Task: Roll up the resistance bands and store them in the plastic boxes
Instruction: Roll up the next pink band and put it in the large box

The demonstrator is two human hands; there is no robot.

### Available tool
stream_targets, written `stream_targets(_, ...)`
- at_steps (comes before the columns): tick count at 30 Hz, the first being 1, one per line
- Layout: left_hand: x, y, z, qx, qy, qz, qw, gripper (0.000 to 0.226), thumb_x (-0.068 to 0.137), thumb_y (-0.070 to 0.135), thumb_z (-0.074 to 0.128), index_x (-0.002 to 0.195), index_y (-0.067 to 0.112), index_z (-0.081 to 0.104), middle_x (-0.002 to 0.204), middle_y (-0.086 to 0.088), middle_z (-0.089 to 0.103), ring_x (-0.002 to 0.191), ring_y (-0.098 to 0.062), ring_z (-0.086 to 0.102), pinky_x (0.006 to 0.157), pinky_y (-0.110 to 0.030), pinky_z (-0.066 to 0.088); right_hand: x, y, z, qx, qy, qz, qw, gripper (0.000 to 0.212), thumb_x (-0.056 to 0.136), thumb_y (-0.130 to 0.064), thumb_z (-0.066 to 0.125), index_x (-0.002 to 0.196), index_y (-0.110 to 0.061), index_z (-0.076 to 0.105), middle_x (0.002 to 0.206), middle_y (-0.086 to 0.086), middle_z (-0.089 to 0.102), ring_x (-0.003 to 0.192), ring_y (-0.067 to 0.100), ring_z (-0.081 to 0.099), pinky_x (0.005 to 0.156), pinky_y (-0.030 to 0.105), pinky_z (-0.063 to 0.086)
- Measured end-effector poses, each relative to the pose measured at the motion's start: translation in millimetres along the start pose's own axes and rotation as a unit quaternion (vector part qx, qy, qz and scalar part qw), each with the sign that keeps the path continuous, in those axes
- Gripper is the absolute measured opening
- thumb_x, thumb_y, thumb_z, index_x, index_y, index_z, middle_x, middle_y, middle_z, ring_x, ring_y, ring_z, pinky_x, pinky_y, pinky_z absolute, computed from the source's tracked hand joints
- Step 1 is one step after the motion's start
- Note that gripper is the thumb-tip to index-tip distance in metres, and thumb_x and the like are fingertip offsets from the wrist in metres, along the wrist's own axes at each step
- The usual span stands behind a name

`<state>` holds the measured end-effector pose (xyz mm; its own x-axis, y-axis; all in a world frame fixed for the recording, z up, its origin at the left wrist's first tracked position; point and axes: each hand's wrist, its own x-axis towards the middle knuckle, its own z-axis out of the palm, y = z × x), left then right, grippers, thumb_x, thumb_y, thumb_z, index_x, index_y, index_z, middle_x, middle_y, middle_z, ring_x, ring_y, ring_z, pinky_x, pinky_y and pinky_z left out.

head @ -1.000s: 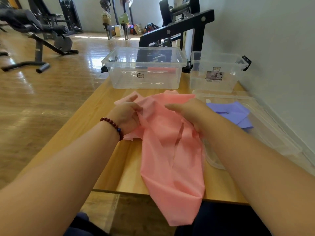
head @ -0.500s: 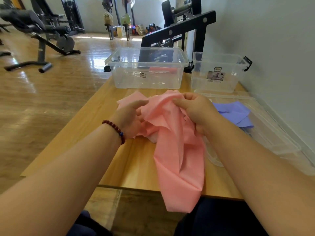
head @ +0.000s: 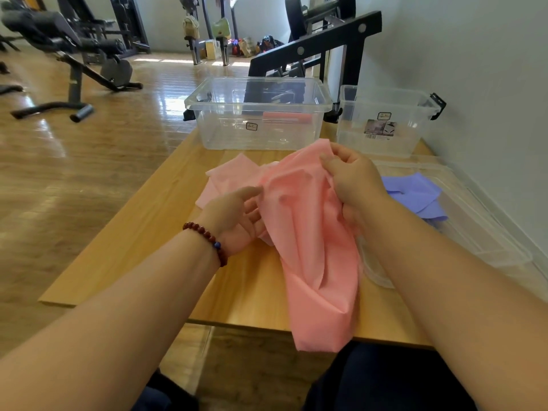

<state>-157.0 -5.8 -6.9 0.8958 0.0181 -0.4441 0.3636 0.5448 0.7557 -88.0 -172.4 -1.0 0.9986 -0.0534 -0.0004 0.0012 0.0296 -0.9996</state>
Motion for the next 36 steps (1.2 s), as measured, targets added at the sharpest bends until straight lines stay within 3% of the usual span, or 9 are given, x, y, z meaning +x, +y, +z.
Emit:
stream_targets(4,-2.0,-1.5,5.7,0.088,0.018,0.017,0.996,0.08,0.087,-0.001,0.065,0.152,0.016,0.024,0.116,-0.016,0.063,0.08,-0.024,0.07,0.052,-0.035,0.057,5.2,8.8,2.3,-0.004,0.018,-0.01,1.0,0.038,0.101,-0.02,0.053,0.137,-0.03,0.055,0.126,-0.004,0.066,0.102,0.013,0.065,0.092,0.038,0.056)
stream_targets(10,20.4,16.2,5.8,0.057,0.128,0.069,0.988,0.073,0.087,-0.002,0.066,0.148,0.019,0.032,0.113,-0.015,0.06,0.091,-0.025,0.065,0.054,-0.034,0.055,9.0,4.5,-5.8,-0.096,0.021,0.016,0.995,0.067,0.097,-0.033,0.059,0.153,-0.041,0.023,0.133,-0.007,0.049,0.078,0.022,0.066,0.036,0.02,0.042)
stream_targets(14,27.8,19.6,3.1,0.047,0.097,0.069,0.992,0.056,0.094,-0.003,0.055,0.145,0.014,0.035,0.107,-0.014,0.056,0.098,-0.027,0.063,0.08,-0.043,0.056,3.9,6.7,-8.0,-0.209,0.033,0.002,0.977,0.045,0.086,-0.041,0.07,0.125,-0.026,0.055,0.118,0.001,0.063,0.09,0.026,0.067,0.058,0.031,0.049)
stream_targets(17,25.8,20.5,4.1,0.05,0.052,0.076,0.995,0.053,0.099,0.001,0.048,0.147,0.014,0.032,0.114,-0.012,0.055,0.089,-0.023,0.061,0.072,-0.043,0.052,-2.8,3.6,-9.4,-0.254,-0.006,0.047,0.966,0.04,0.081,-0.052,0.073,0.091,-0.014,0.065,0.091,0.009,0.071,0.074,0.028,0.065,0.06,0.034,0.05)
stream_targets(23,23.3,31.1,11.9,-0.037,-0.027,0.081,0.996,0.049,0.1,0.002,0.045,0.147,0.012,0.037,0.103,-0.011,0.06,0.063,-0.015,0.07,0.051,-0.026,0.055,-22.2,-2.1,-3.4,-0.072,-0.163,0.168,0.969,0.021,0.085,-0.027,0.075,0.097,-0.012,0.066,0.07,0.0,0.071,0.053,0.01,0.067,0.05,0.023,0.053)
stream_targets(26,23.4,35.3,12.7,-0.068,-0.004,0.095,0.993,0.053,0.1,0.005,0.048,0.15,0.014,0.033,0.095,-0.009,0.06,0.057,-0.013,0.068,0.05,-0.024,0.054,-21.4,-6.0,-4.8,0.007,-0.123,0.134,0.983,0.007,0.089,-0.014,0.07,0.094,-0.01,0.067,0.076,0.007,0.071,0.063,0.018,0.067,0.064,0.034,0.06)
stream_targets(29,15.8,25.5,9.1,0.031,0.008,0.039,0.999,0.038,0.095,0.026,0.06,0.128,0.01,0.053,0.1,-0.009,0.064,0.085,-0.022,0.067,0.066,-0.041,0.056,-15.2,-6.8,-4.7,0.009,-0.052,0.055,0.997,0.004,0.091,-0.022,0.07,0.092,-0.02,0.067,0.093,0.006,0.072,0.082,0.024,0.069,0.07,0.039,0.058)
stream_targets(32,10.0,7.4,11.3,0.17,-0.022,0.015,0.985,0.059,0.083,0.042,0.071,0.131,0.013,0.052,0.108,-0.01,0.065,0.091,-0.027,0.066,0.066,-0.04,0.056,-15.8,-9.8,-0.8,-0.041,-0.013,-0.006,0.999,0.004,0.091,-0.029,0.07,0.09,-0.025,0.069,0.095,0.003,0.073,0.09,0.024,0.068,0.078,0.042,0.059)
stream_targets(36,16.7,-3.4,11.6,0.189,0.063,0.092,0.976,0.107,0.073,0.037,0.084,0.154,0.032,0.016,0.133,-0.007,0.049,0.115,-0.031,0.058,0.08,-0.039,0.057,-13.9,-15.4,1.1,-0.115,0.042,-0.08,0.989,0.007,0.092,-0.027,0.067,0.086,-0.025,0.068,0.075,-0.009,0.065,0.067,0.006,0.057,0.063,0.025,0.051)
